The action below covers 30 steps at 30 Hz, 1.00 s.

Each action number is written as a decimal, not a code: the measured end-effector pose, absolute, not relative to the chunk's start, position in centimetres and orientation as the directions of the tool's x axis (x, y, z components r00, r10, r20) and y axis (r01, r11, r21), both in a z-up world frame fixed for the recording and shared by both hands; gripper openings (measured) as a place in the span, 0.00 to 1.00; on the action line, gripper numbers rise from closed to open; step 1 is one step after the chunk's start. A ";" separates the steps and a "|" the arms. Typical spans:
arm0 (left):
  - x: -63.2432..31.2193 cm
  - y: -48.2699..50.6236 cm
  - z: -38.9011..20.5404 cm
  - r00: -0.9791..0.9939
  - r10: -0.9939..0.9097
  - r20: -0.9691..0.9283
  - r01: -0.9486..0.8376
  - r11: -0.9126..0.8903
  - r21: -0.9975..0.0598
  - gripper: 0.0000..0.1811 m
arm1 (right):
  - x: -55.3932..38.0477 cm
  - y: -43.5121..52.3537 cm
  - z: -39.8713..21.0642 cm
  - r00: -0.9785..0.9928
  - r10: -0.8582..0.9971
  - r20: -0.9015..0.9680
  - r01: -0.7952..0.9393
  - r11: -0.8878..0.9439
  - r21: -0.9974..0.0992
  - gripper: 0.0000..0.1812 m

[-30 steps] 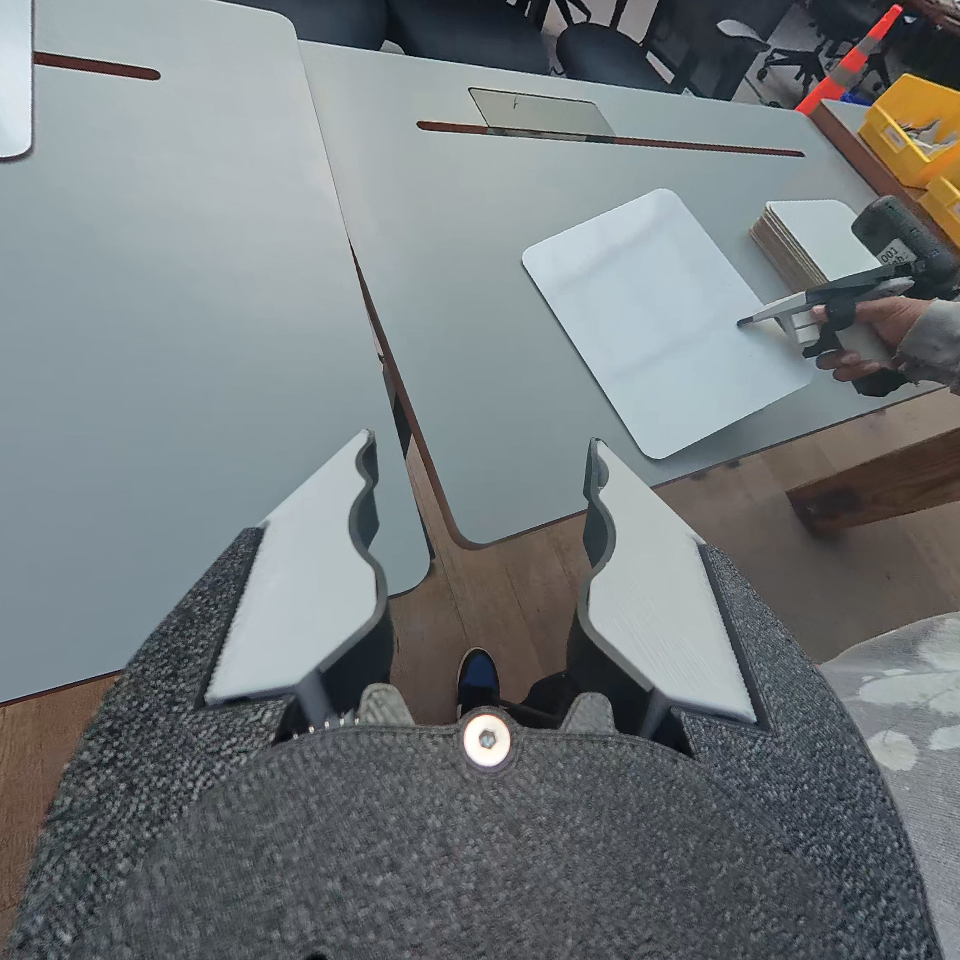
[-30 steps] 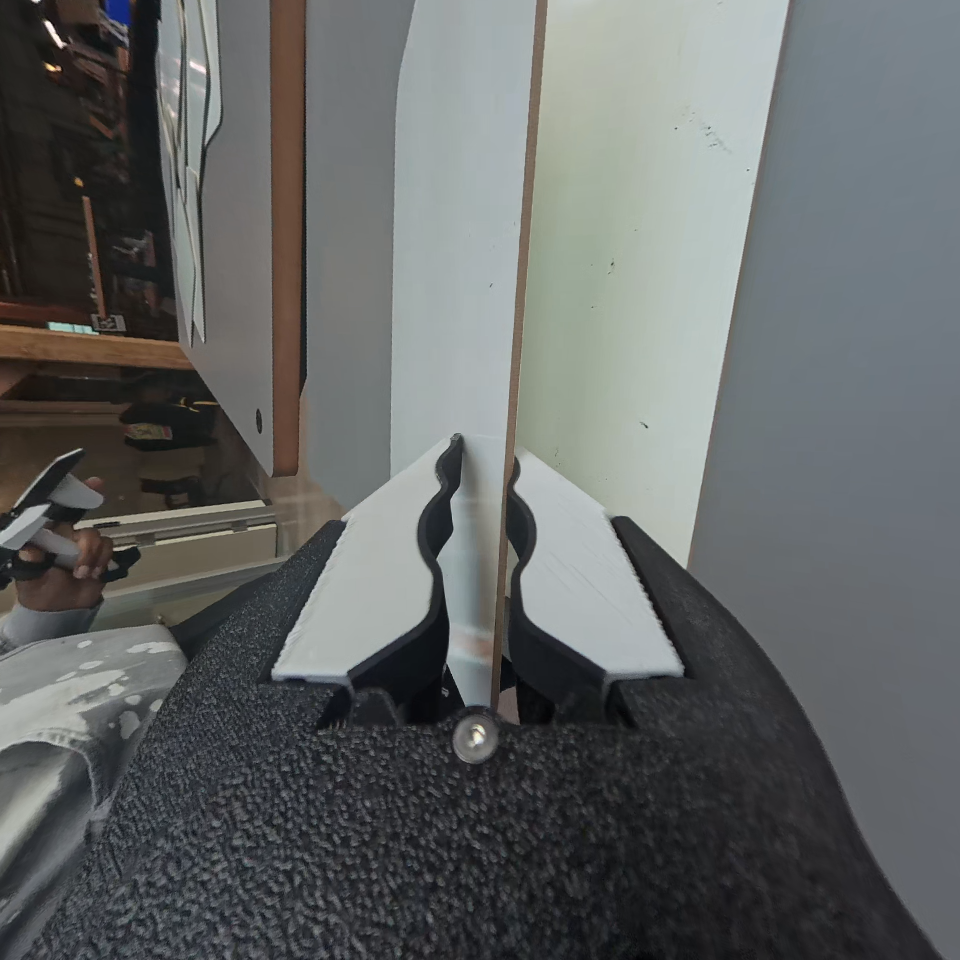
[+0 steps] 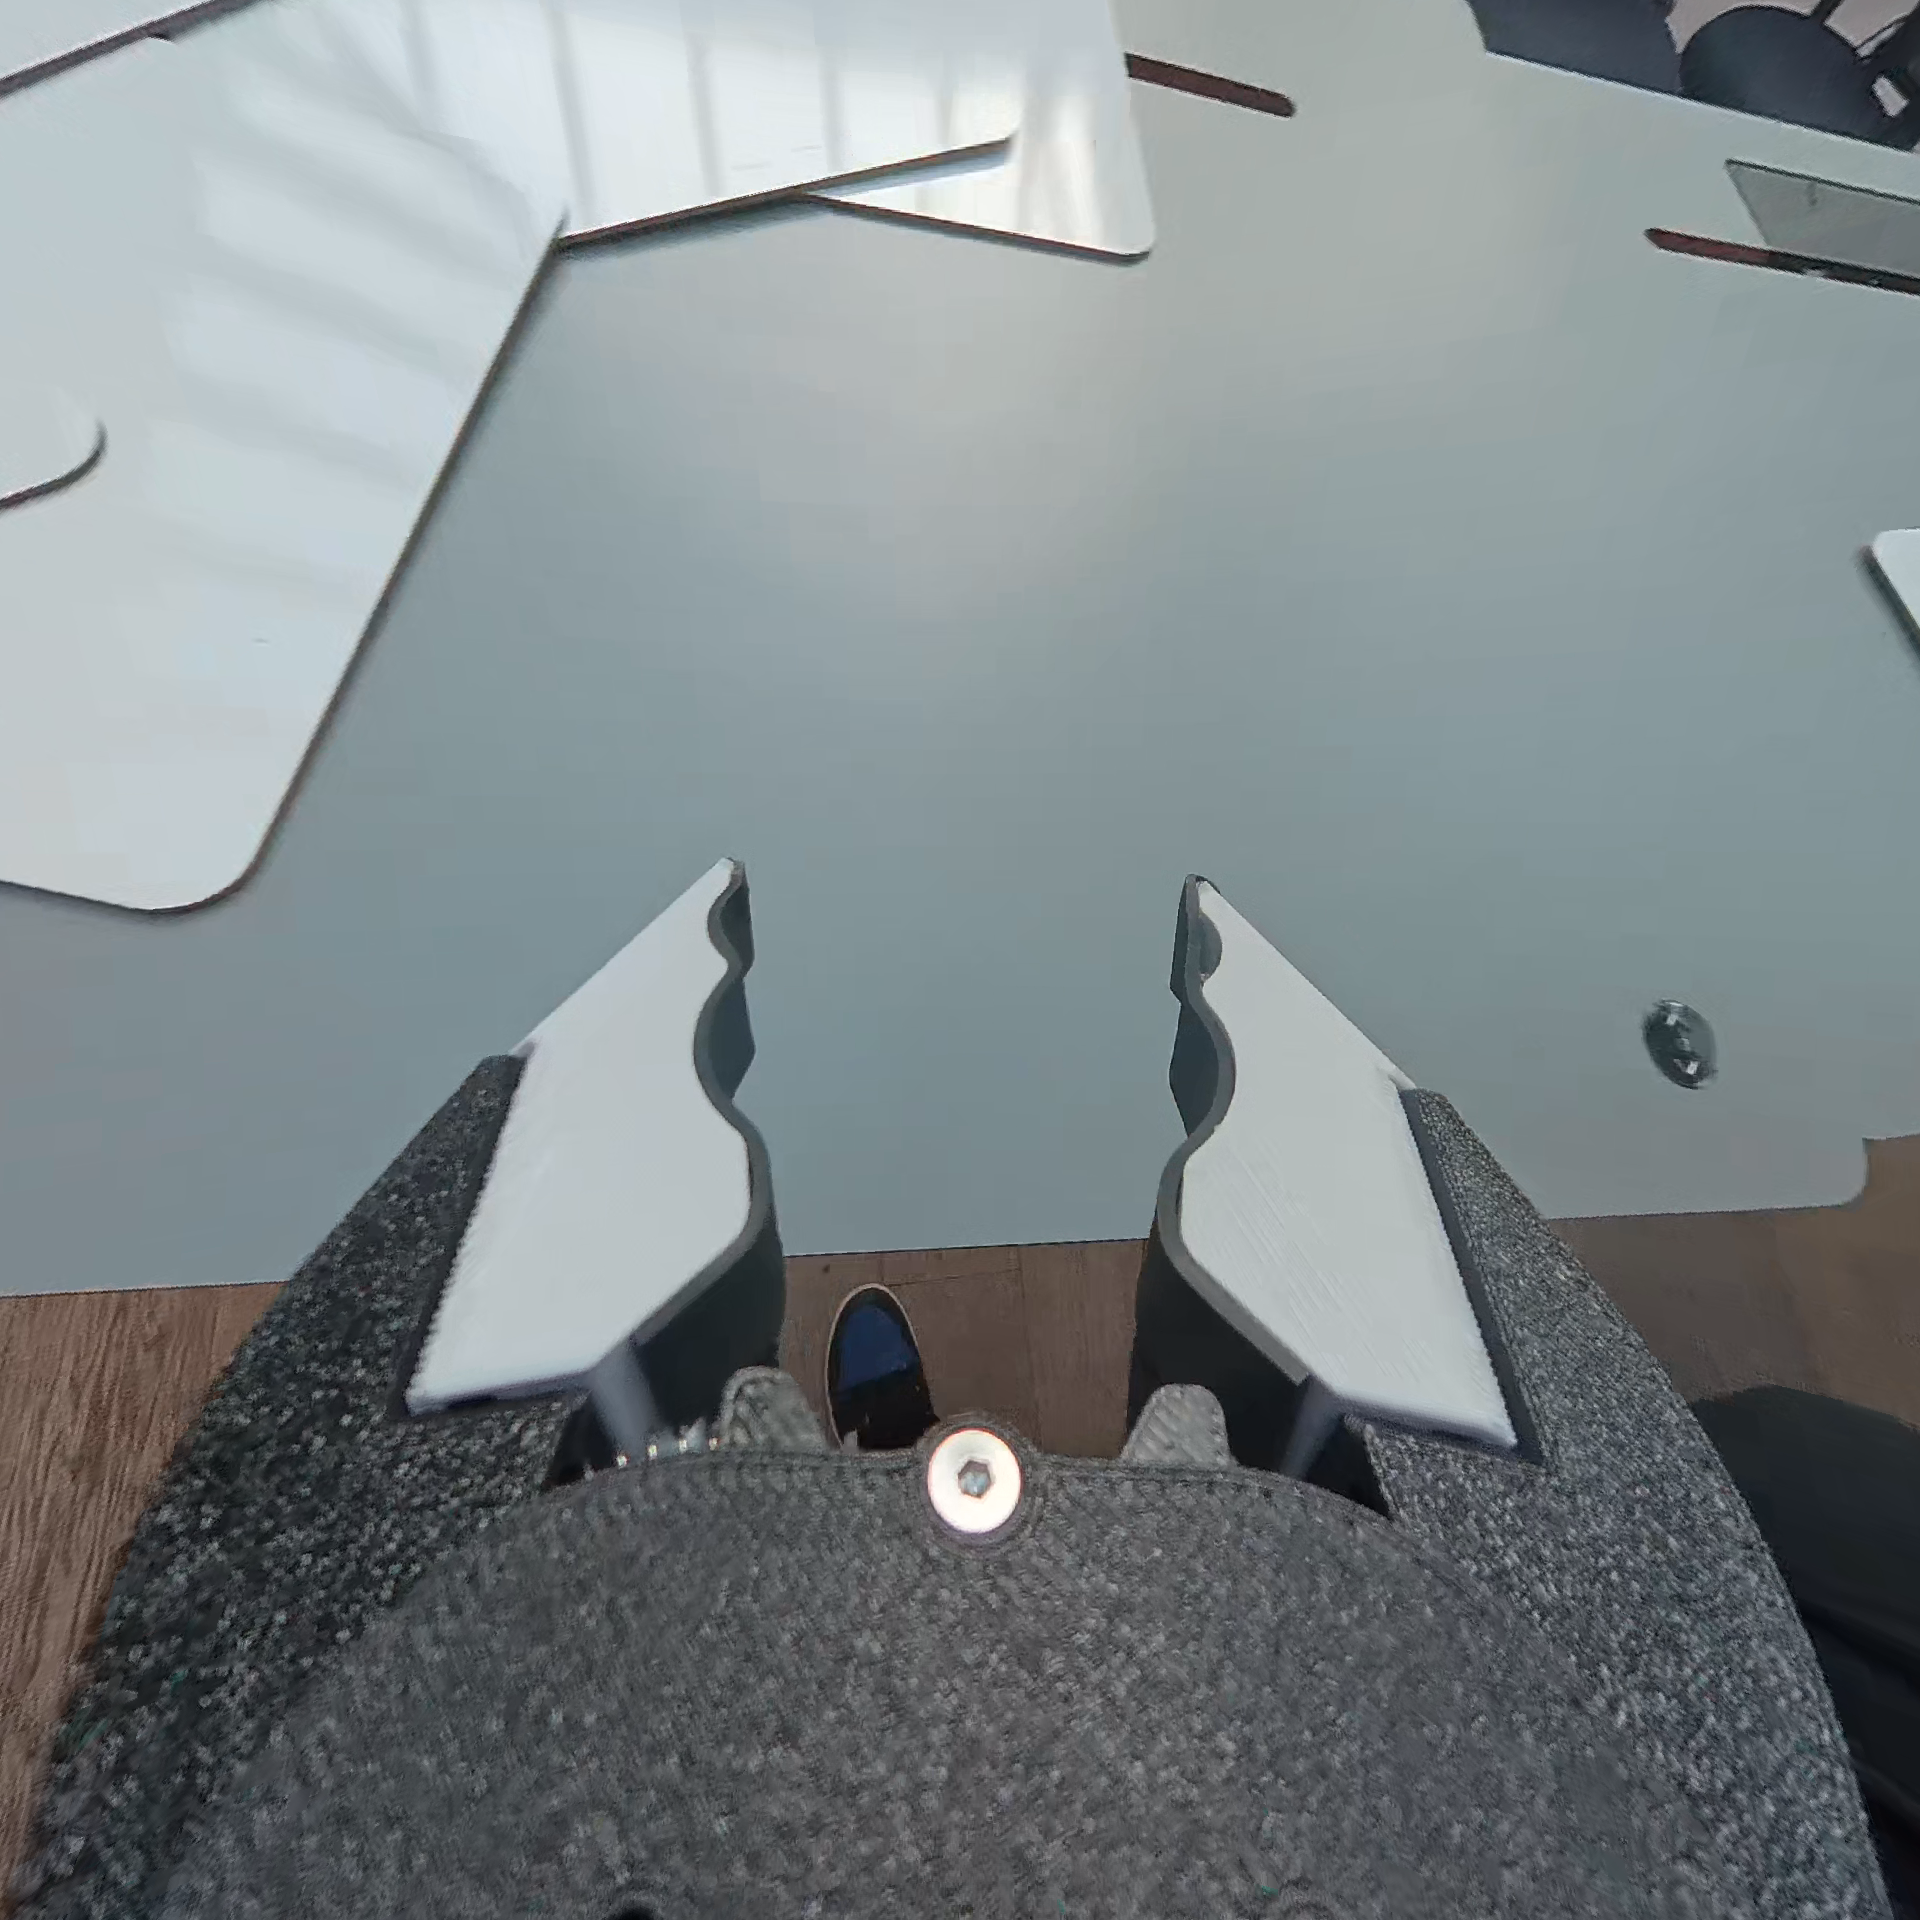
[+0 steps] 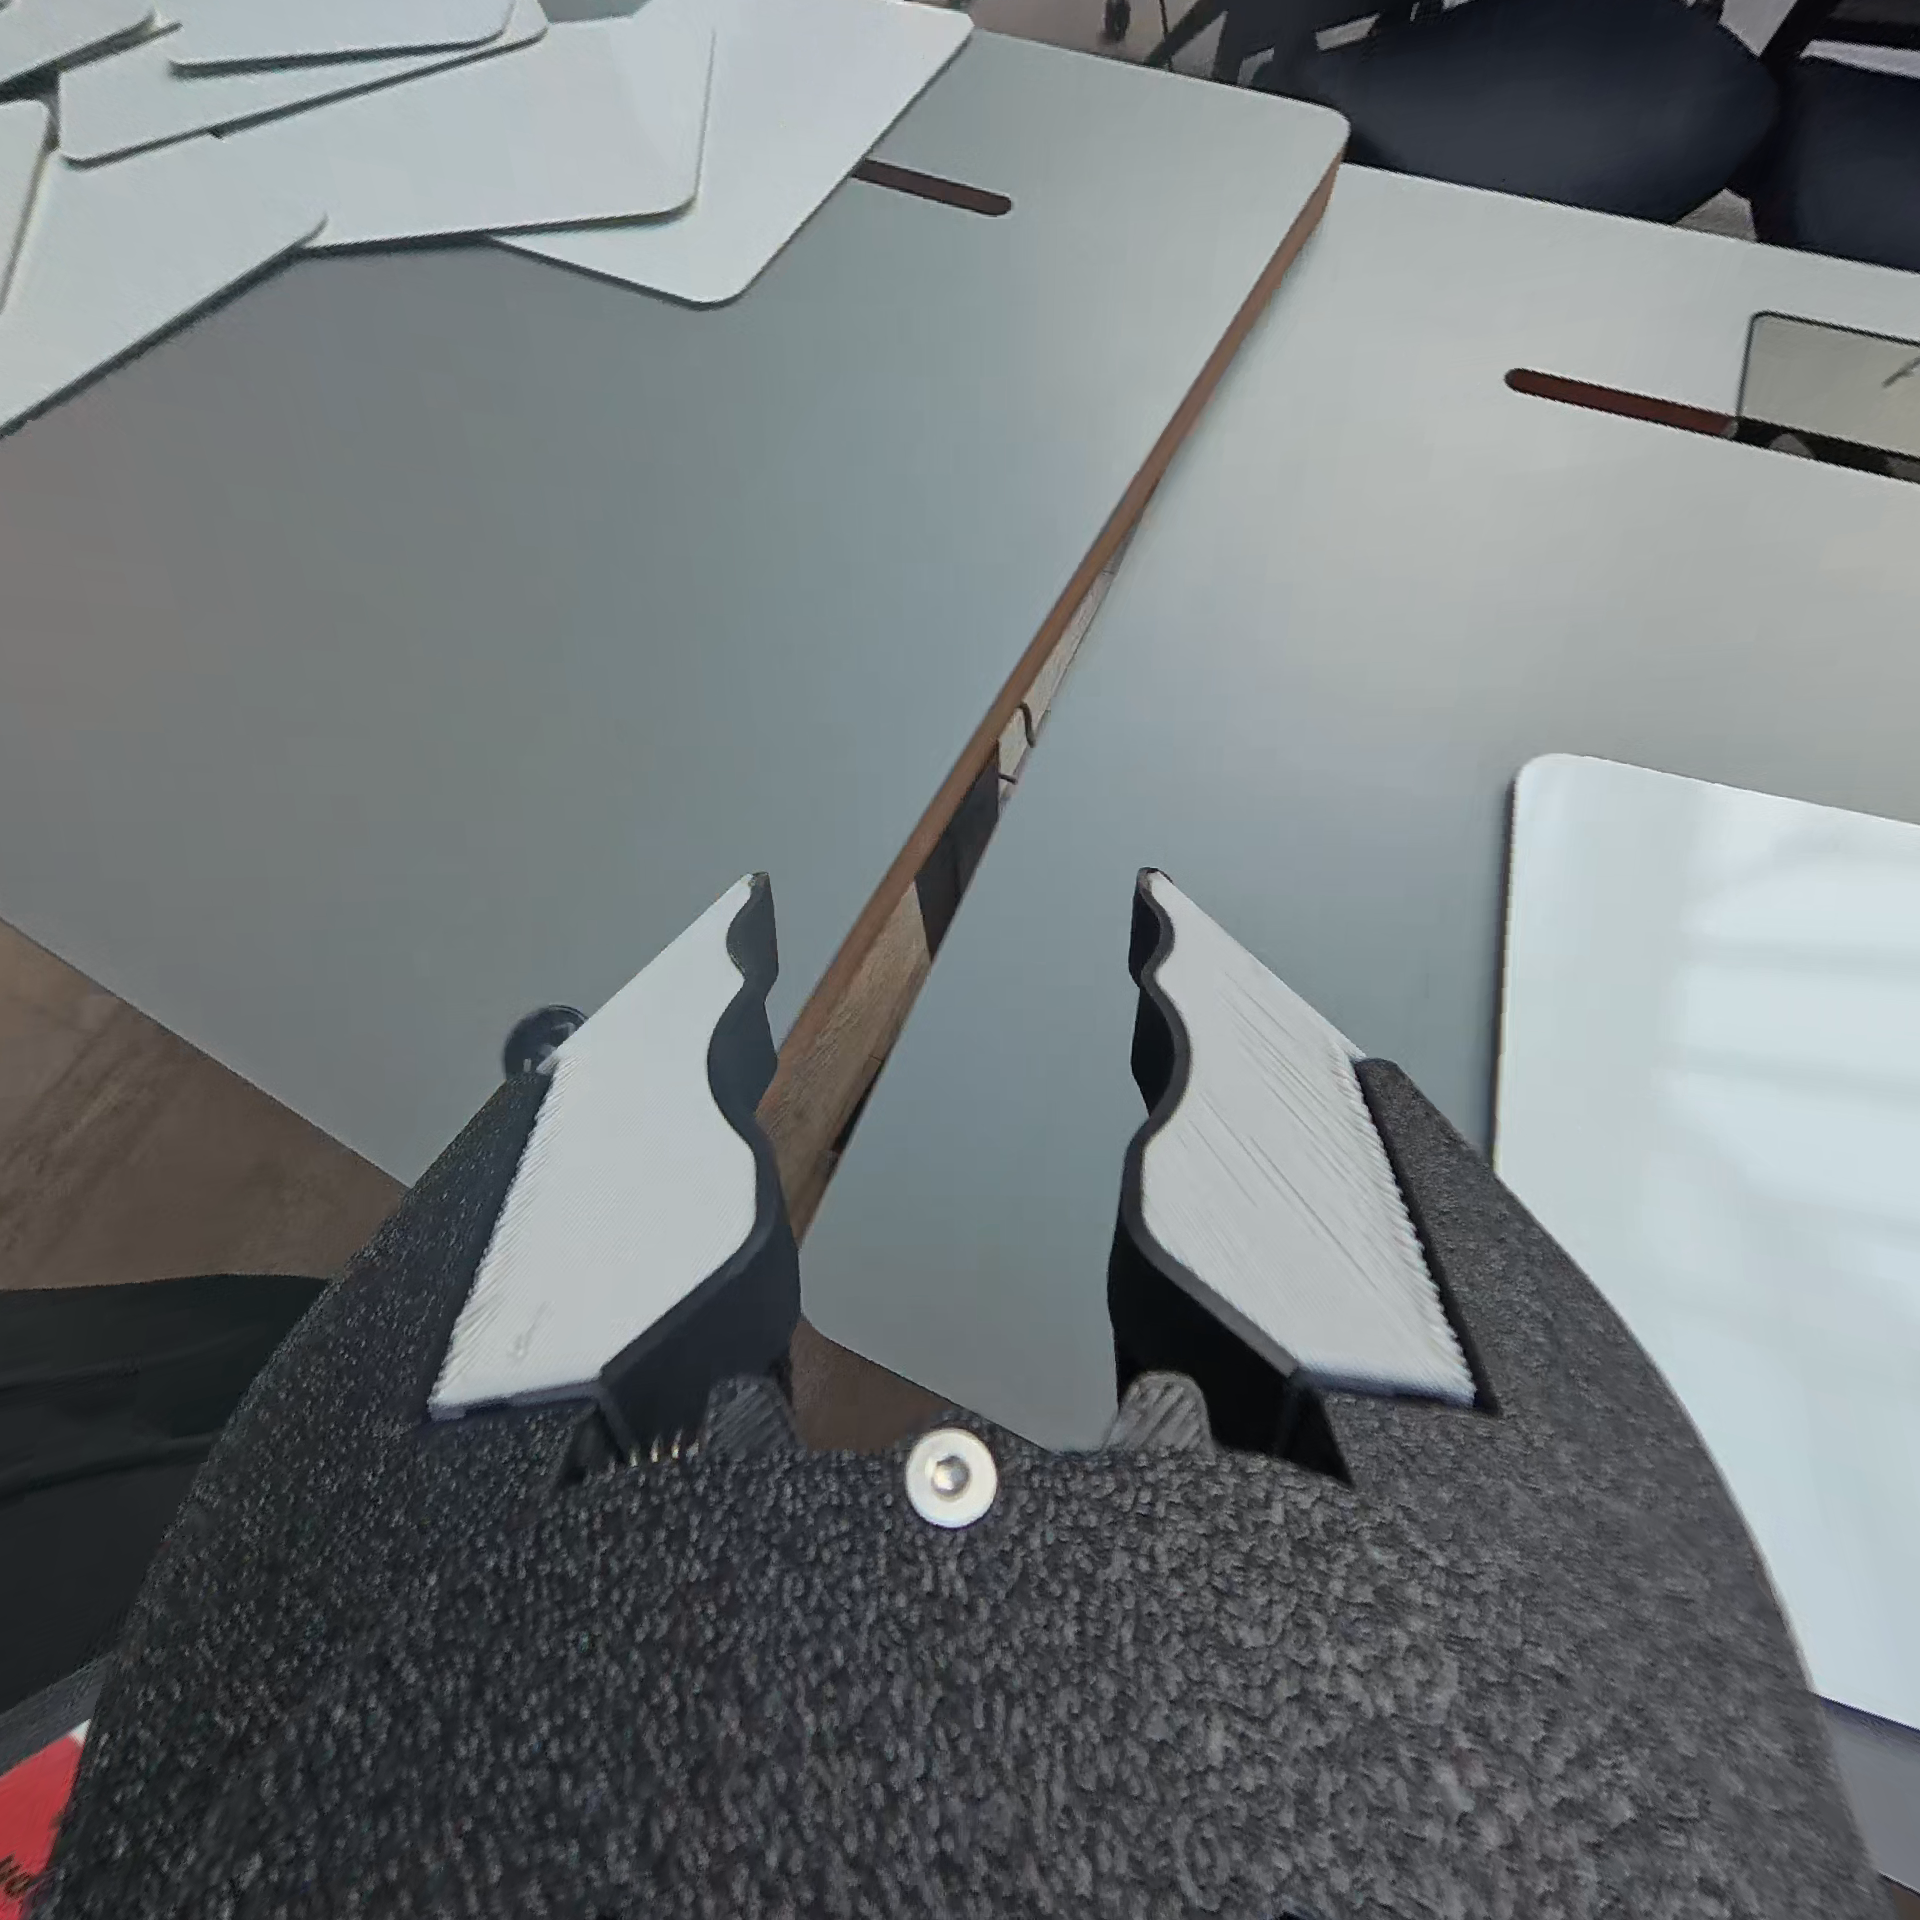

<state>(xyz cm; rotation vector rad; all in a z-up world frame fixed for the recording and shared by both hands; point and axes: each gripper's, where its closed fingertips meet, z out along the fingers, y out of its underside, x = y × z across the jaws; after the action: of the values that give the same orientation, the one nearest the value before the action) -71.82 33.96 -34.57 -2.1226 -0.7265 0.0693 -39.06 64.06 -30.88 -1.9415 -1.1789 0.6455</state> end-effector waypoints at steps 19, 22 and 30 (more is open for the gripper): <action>-113.6 13.8 -42.0 0.523 0.852 0.029 0.660 -0.383 -0.647 0.46 | -49.3 47.7 -31.9 0.395 0.918 0.007 0.683 -0.289 -0.671 0.35; -114.4 12.9 -44.0 0.524 0.851 0.031 0.684 -0.399 -0.611 0.47 | -49.0 47.1 -32.5 0.392 0.920 0.011 0.706 -0.293 -0.645 0.35; -112.3 12.8 -45.8 0.553 0.832 0.034 0.667 -0.418 -0.617 0.43 | -52.2 45.5 -32.9 0.350 0.937 -0.016 0.712 -0.277 -0.645 0.33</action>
<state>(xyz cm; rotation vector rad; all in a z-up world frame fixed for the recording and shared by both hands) -112.25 12.80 -45.77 -2.2092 -1.2012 0.3731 -52.17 45.55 -32.93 -2.0758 -1.4309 0.5419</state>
